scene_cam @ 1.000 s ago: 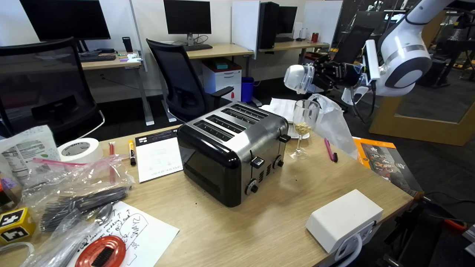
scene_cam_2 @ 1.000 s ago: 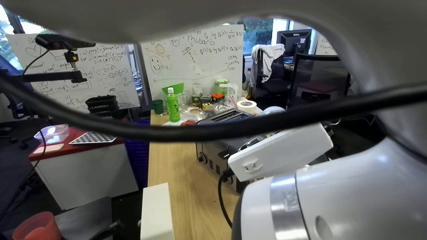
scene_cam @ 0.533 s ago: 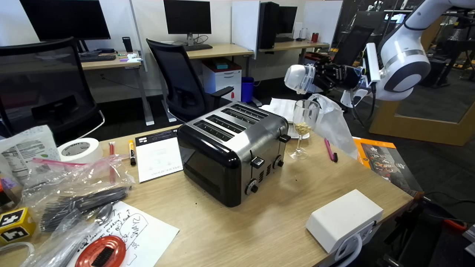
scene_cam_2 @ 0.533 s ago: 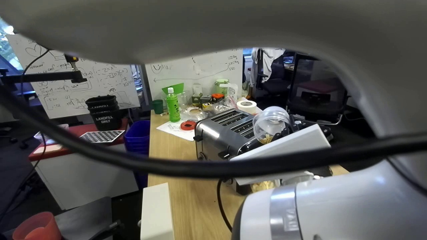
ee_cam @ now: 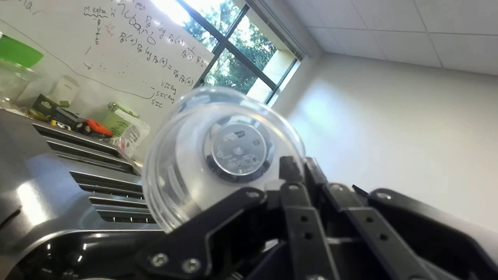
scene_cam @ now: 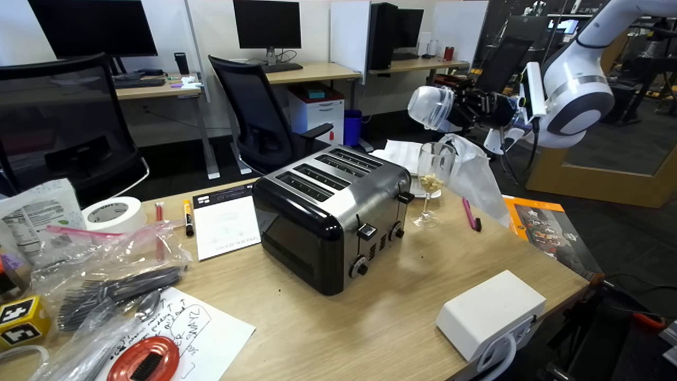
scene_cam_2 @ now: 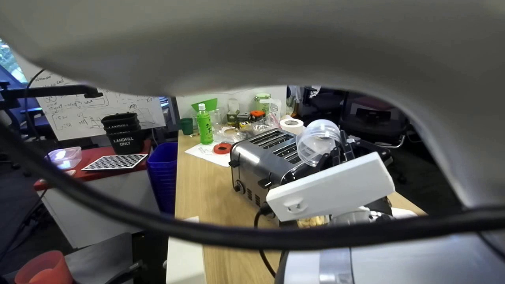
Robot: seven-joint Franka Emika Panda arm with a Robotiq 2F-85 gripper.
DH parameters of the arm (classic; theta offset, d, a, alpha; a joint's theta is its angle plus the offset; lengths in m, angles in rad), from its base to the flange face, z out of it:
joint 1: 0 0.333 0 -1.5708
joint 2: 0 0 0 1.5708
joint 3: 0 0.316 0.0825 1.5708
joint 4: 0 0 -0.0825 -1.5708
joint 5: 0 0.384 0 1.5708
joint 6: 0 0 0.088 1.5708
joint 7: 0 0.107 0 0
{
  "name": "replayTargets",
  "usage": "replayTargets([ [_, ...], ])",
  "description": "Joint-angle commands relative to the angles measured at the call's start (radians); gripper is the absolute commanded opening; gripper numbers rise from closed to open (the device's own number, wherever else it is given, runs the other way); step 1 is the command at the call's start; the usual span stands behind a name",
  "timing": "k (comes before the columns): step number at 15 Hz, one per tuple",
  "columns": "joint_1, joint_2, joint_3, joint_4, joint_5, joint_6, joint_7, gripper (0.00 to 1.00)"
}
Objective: Pour the contents in the small clear bowl on the left into the glass on the right
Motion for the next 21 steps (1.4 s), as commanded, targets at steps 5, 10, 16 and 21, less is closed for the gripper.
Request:
replayTargets([
  [5, -0.009, 0.021, 0.000, 0.011, 0.006, -0.031, -0.010, 0.02],
  [10, 0.017, -0.017, -0.024, 0.006, -0.040, 0.030, -0.159, 0.02],
  [16, 0.023, -0.075, -0.022, -0.008, -0.077, 0.015, -0.214, 0.02],
  [21, 0.027, -0.112, -0.019, -0.012, -0.155, -0.011, -0.247, 0.02],
])
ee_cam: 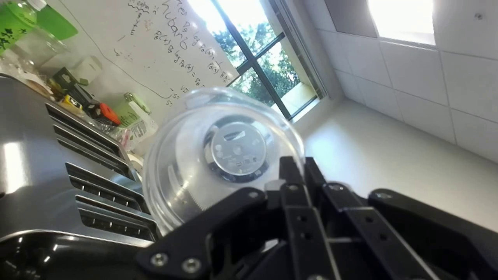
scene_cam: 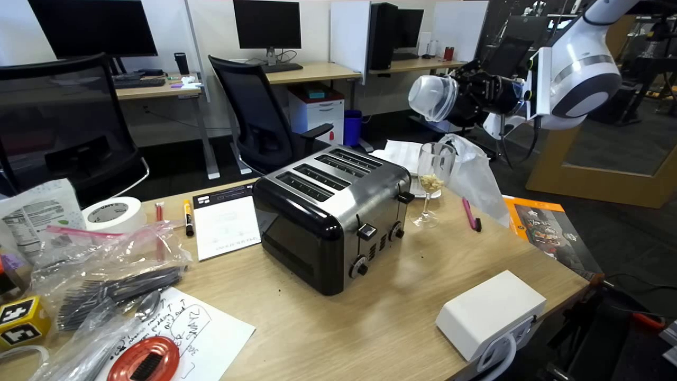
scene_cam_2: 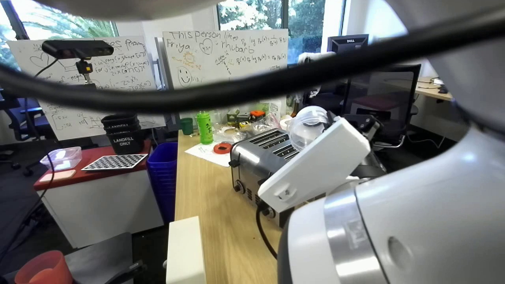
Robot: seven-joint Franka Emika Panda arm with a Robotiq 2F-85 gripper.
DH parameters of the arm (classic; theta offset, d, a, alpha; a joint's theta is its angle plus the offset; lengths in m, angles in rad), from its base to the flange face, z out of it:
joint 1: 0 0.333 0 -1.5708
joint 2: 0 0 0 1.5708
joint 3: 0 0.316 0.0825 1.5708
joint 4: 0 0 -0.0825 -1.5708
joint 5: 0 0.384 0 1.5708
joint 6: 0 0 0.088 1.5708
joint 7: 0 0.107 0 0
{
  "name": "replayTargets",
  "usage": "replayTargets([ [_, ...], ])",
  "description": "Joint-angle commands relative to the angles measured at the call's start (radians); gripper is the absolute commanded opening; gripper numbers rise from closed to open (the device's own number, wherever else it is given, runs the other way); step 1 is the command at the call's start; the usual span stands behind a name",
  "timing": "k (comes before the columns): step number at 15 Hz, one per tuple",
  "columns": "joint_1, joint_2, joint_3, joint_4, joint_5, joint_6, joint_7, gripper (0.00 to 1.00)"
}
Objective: Pour the contents in the small clear bowl on the left into the glass on the right
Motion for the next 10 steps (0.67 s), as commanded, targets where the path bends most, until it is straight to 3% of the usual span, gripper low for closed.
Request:
replayTargets([
  [1, 0.010, -0.039, -0.006, -0.017, -0.069, -0.010, -0.050, 0.02],
  [10, 0.029, -0.152, 0.001, -0.049, -0.244, -0.063, -0.190, 0.02],
])
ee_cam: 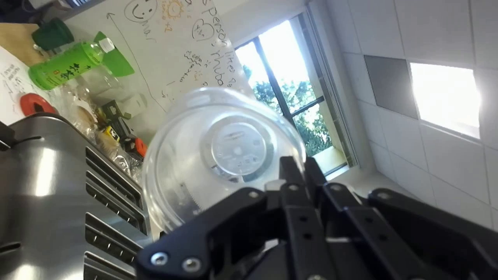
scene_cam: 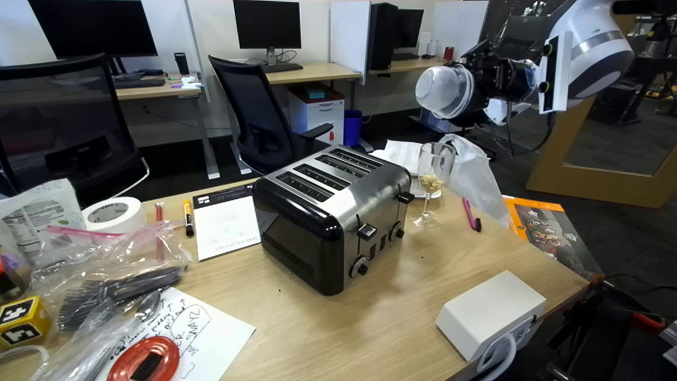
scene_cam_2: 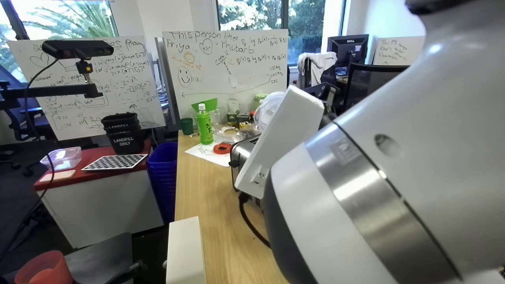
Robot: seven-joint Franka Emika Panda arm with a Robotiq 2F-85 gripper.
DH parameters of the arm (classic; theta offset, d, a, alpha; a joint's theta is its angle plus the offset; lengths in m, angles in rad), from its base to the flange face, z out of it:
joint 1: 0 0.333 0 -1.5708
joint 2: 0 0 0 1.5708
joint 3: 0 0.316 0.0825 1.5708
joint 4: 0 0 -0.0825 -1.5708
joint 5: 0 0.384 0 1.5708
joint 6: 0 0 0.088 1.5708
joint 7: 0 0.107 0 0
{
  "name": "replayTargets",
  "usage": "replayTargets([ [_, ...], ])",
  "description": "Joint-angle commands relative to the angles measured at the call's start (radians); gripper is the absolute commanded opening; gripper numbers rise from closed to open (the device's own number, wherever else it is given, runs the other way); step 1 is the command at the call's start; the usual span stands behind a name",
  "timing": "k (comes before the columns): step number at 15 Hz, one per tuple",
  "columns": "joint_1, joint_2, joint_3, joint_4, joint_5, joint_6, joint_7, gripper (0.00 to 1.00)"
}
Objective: Pour the contents in the small clear bowl on the left into the glass on the right
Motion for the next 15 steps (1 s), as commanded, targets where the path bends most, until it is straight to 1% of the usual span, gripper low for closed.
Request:
replayTargets([
  [1, 0.003, -0.050, 0.000, -0.027, -0.070, -0.021, -0.061, 0.02],
  [3, 0.009, -0.075, 0.002, -0.035, -0.109, -0.016, -0.104, 0.02],
  [5, 0.022, -0.104, 0.002, -0.044, -0.162, 0.036, -0.213, 0.02],
  [9, 0.035, -0.157, 0.008, -0.078, -0.250, 0.097, -0.397, 0.02],
  [11, 0.041, -0.186, 0.011, -0.102, -0.274, 0.143, -0.488, 0.02],
  [15, 0.049, -0.242, 0.021, -0.158, -0.294, 0.282, -0.647, 0.02],
])
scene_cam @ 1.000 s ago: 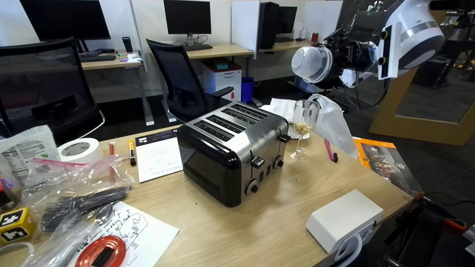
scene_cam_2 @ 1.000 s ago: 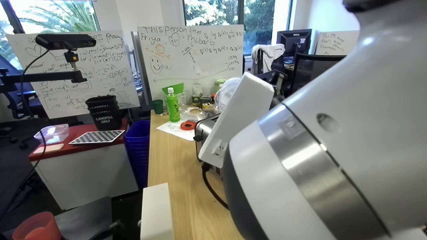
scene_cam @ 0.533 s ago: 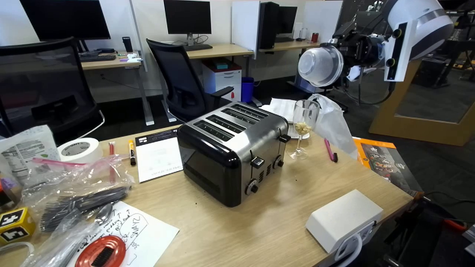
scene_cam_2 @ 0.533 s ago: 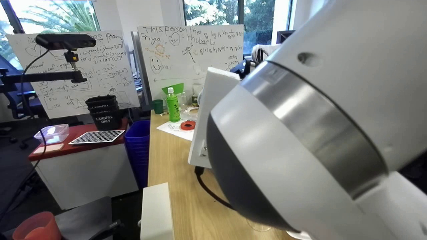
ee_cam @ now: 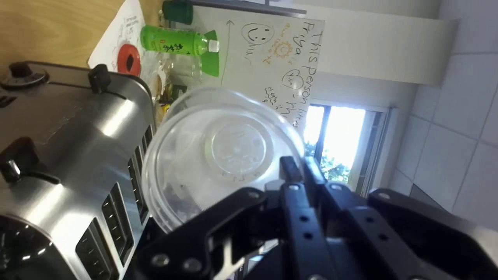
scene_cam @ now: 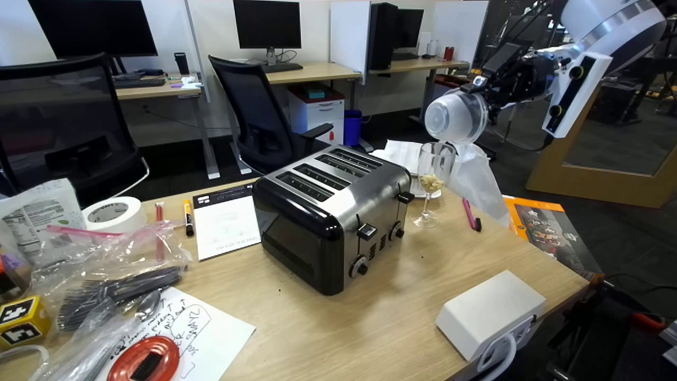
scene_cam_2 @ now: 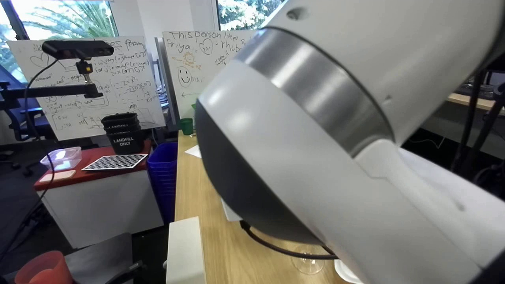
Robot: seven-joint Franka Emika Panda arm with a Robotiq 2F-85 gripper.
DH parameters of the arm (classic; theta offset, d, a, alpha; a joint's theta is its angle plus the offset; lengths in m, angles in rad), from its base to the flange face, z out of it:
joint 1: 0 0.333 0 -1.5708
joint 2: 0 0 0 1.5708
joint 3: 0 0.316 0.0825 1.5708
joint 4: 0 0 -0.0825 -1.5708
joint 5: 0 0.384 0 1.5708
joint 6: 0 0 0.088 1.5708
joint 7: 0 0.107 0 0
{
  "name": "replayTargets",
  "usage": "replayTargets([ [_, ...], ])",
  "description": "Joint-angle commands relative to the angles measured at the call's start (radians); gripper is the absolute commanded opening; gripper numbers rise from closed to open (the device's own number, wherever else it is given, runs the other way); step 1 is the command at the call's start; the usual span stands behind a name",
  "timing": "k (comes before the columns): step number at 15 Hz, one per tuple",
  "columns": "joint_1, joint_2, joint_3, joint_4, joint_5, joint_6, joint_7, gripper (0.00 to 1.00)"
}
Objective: Pour the contents in the small clear bowl on the left into the glass on the right
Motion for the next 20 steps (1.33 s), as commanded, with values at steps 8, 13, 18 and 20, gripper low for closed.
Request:
replayTargets([
  [8, 0.026, -0.147, 0.054, -0.135, -0.063, 0.433, -0.368, 0.02],
  [13, 0.033, -0.143, 0.076, -0.157, -0.049, 0.548, -0.433, 0.07],
  [18, 0.041, -0.176, 0.086, -0.189, -0.049, 0.611, -0.452, 0.07],
  [20, 0.041, -0.176, 0.086, -0.189, -0.049, 0.612, -0.452, 0.07],
])
